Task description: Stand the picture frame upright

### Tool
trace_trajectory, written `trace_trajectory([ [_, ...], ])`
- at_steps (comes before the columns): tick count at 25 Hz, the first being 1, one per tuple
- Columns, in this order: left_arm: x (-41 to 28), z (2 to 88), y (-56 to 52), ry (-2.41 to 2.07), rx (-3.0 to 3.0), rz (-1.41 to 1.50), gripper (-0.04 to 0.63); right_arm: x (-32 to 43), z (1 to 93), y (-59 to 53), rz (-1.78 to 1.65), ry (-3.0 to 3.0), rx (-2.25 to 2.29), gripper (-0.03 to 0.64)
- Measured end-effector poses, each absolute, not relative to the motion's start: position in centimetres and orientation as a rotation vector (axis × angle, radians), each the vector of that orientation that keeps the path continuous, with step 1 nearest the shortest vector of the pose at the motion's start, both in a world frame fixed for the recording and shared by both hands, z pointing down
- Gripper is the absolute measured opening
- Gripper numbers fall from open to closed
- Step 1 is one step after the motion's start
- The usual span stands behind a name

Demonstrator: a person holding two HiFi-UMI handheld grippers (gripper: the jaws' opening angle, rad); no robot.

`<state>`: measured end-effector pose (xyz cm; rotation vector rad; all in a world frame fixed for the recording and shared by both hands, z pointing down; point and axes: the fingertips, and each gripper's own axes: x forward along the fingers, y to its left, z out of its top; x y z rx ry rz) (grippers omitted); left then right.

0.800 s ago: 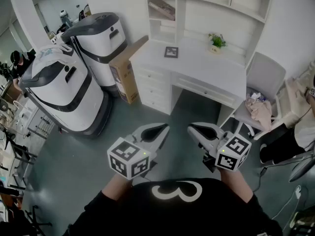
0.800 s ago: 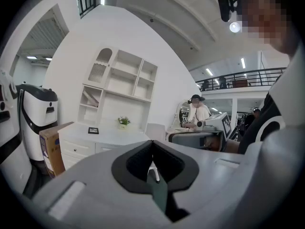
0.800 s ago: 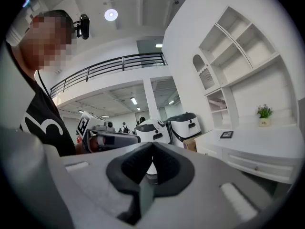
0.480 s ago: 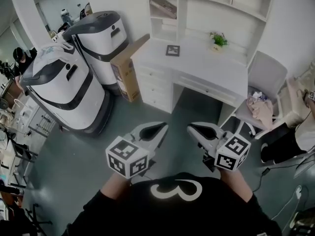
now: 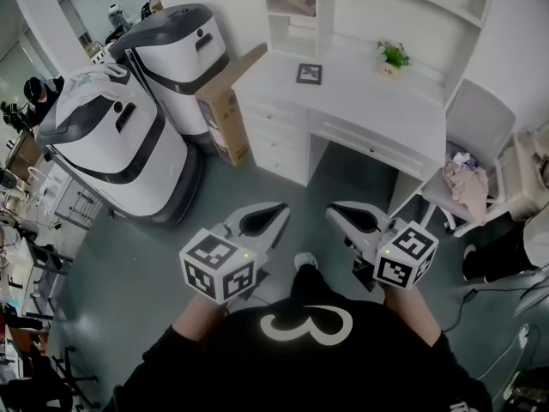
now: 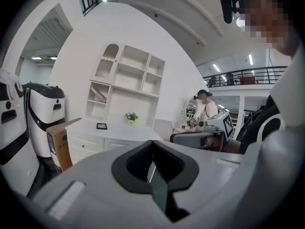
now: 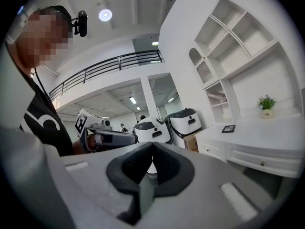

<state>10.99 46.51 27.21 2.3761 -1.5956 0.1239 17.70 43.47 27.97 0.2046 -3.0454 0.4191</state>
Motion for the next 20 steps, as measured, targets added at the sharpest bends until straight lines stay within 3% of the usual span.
trace_trajectory([
  [9, 7.2, 28.9, 39.0, -1.620, 2.316, 0.162, 0.009, 13.7, 29.0, 35.2, 0.479, -3.054, 0.154, 0.003],
  [20, 0.0, 32.8, 21.7, -1.576, 2.196, 0.219, 0.009, 6.4, 32.9, 17.5, 0.634, -2.966, 0.127, 0.003],
])
